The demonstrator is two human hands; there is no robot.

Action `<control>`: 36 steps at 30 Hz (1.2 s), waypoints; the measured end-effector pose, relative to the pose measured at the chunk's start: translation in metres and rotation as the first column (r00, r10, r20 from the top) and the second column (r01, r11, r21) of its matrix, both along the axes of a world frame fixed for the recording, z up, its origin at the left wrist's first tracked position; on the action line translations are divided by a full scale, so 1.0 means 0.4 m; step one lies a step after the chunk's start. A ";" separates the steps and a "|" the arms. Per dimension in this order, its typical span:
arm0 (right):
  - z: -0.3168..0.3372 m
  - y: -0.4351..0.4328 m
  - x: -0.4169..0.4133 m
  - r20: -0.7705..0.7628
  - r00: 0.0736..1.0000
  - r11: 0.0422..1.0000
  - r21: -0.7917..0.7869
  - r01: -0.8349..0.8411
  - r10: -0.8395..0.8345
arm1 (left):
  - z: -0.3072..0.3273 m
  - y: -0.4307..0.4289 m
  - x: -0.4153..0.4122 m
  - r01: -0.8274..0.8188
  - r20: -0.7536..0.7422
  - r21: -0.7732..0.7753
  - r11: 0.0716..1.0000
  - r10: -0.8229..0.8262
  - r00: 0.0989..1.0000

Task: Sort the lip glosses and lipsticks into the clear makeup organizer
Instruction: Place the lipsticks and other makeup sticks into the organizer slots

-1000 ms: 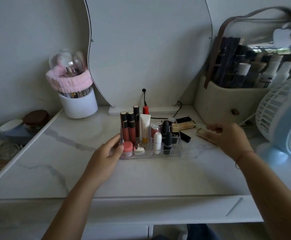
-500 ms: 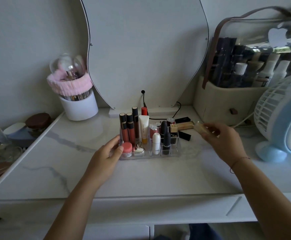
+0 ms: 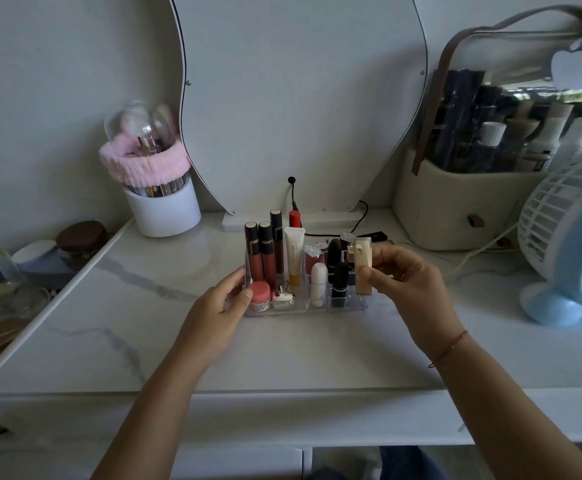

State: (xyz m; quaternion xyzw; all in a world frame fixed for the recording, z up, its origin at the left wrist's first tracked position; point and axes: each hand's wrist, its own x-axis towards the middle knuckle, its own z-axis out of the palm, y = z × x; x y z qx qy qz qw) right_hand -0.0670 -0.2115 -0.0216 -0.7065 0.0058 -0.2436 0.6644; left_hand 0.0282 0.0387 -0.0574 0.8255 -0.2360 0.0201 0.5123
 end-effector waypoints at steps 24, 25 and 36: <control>0.012 -0.137 0.032 -0.107 0.965 0.930 -0.311 0.195 -0.238 | 0.008 -0.002 -0.009 -0.008 -0.005 0.008 1.000 0.008 1.000; 0.016 -0.157 0.054 -0.096 0.948 0.866 -0.443 0.231 -0.302 | 0.009 -0.002 -0.010 -0.015 -0.007 0.009 1.000 0.015 1.000; 0.019 -0.159 0.239 -0.182 0.960 0.383 -0.919 -0.089 -0.213 | 0.014 -0.001 -0.011 -0.014 -0.004 0.024 1.000 0.014 1.000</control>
